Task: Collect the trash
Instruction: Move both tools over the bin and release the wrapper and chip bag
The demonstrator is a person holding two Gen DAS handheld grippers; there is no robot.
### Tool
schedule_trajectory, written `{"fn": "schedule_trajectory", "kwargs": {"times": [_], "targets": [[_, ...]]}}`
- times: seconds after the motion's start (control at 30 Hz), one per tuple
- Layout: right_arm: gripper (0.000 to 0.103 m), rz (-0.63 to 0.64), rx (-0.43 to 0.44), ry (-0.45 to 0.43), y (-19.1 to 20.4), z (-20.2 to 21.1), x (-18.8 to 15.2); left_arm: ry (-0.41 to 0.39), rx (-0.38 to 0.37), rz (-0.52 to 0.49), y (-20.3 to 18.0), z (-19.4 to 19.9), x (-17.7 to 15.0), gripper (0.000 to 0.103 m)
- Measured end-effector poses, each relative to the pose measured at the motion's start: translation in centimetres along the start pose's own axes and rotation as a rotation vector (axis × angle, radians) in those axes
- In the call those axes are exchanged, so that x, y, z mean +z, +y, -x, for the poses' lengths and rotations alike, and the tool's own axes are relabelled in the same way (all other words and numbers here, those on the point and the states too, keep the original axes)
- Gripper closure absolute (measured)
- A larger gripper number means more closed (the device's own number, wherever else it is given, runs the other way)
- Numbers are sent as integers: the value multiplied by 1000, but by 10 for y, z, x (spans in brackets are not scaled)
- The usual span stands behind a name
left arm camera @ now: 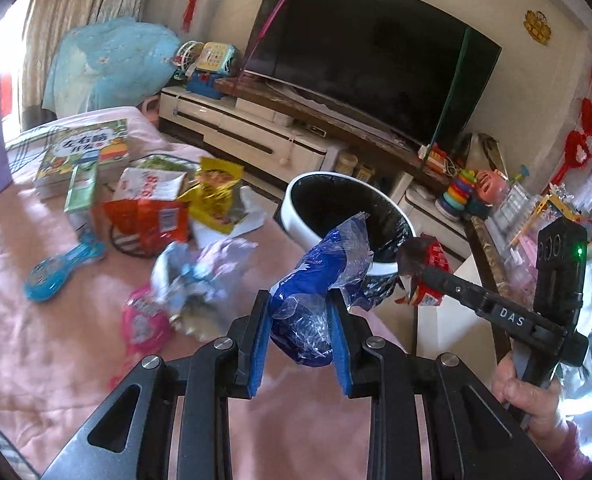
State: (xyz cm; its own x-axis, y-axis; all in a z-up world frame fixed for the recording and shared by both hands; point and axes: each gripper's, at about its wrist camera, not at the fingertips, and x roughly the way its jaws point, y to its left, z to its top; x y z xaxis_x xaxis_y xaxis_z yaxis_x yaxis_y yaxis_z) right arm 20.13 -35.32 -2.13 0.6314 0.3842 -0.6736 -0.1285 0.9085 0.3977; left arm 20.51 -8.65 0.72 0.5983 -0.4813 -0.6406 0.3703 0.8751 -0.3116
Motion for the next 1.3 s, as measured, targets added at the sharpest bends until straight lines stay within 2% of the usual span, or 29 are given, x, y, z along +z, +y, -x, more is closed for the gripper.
{"fn": "schedule_trajectory", "kwargs": {"times": [0.47, 0.83, 0.93, 1.0, 1.07, 1.1, 1.13, 1.3], "targets": [[87, -2, -55, -4, -39, -25, 44, 34, 35, -15, -37, -88, 48, 76], [85, 22, -92, 49, -63, -54, 70, 72, 57, -13, -50, -154, 83, 75], [84, 26, -94, 62, -67, -60, 73, 88, 56, -12, -51, -167, 88, 73], [83, 23, -93, 68, -68, -63, 72, 97, 55, -10, -50, -172, 91, 68], [73, 15, -94, 76, -72, -66, 74, 98, 43, 4, -48, -177, 94, 59], [61, 9, -92, 77, -73, -66, 74, 99, 49, 6, -48, -179, 94, 57], [55, 3, -90, 74, -74, -65, 75, 101, 57, 5, -48, -180, 94, 56], [49, -7, -89, 58, -76, -60, 79, 97, 49, 24, -42, -176, 91, 52]]}}
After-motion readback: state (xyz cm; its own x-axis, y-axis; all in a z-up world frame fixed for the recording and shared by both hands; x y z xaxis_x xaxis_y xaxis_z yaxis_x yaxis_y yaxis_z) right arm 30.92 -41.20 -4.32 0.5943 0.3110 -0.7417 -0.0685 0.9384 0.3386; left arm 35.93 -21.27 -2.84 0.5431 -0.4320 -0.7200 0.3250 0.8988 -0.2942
